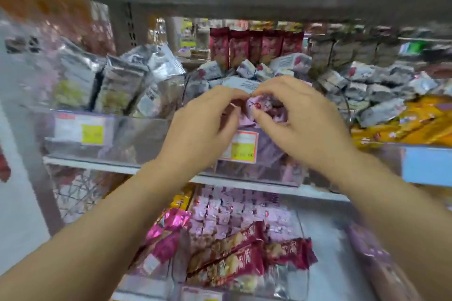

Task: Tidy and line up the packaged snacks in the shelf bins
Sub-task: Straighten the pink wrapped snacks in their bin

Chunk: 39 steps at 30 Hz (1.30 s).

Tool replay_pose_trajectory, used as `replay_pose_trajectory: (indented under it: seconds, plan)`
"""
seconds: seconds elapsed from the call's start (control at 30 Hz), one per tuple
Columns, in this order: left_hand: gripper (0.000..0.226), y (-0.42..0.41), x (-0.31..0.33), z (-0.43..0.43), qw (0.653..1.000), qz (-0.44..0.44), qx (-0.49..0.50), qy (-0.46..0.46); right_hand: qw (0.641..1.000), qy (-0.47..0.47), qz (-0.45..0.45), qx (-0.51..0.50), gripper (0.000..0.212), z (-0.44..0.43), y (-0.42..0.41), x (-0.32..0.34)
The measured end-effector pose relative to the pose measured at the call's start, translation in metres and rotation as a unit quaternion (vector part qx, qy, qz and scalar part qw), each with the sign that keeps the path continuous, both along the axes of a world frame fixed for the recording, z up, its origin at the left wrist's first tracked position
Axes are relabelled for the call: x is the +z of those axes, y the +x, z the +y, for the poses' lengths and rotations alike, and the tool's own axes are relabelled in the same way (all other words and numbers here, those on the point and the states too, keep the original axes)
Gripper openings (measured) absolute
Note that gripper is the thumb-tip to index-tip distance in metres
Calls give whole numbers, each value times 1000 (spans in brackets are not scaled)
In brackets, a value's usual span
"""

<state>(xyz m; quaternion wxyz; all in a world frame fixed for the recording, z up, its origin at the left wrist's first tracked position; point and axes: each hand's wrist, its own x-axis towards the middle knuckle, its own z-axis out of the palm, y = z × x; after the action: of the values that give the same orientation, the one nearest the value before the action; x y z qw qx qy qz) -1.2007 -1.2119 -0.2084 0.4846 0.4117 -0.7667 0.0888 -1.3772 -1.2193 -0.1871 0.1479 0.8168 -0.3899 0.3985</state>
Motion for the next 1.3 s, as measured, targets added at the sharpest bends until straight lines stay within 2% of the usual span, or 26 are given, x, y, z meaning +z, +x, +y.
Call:
replay_pose_trajectory:
  seconds: [0.17, 0.37, 0.57, 0.77, 0.87, 0.97, 1.17, 1.23, 1.3]
  plan:
    - [33, 3, 3, 9, 999, -5, -2, 38, 1000, 15, -5, -22, 24, 5, 4, 3]
    - [25, 23, 14, 39, 998, -15, 15, 52, 996, 87, -16, -24, 32, 17, 7, 17]
    - [20, 64, 22, 57, 998, -8, 52, -40, 994, 92, 32, -50, 35, 14, 29, 37]
    - [19, 98, 44, 35, 982, -15, 106, -155, 990, 87, 95, -54, 42, -16, 63, 60]
    - [23, 108, 55, 17, 968, -71, 153, -183, 980, 124, 149, -48, 58, -37, 76, 69]
    - [30, 114, 64, 1, 957, -154, 181, -169, 962, 162, 212, -57, 68, -54, 83, 77]
    - [65, 103, 77, -3, 949, -265, 131, -107, 946, 146, 277, -79, 71, -69, 94, 74]
    - [64, 100, 74, -4, 936, -306, 138, -106, 941, 128, 298, -93, 67, -67, 99, 72]
    - [52, 100, 69, -5, 932, -312, 149, -111, 941, 112, 303, -100, 60, -68, 103, 71]
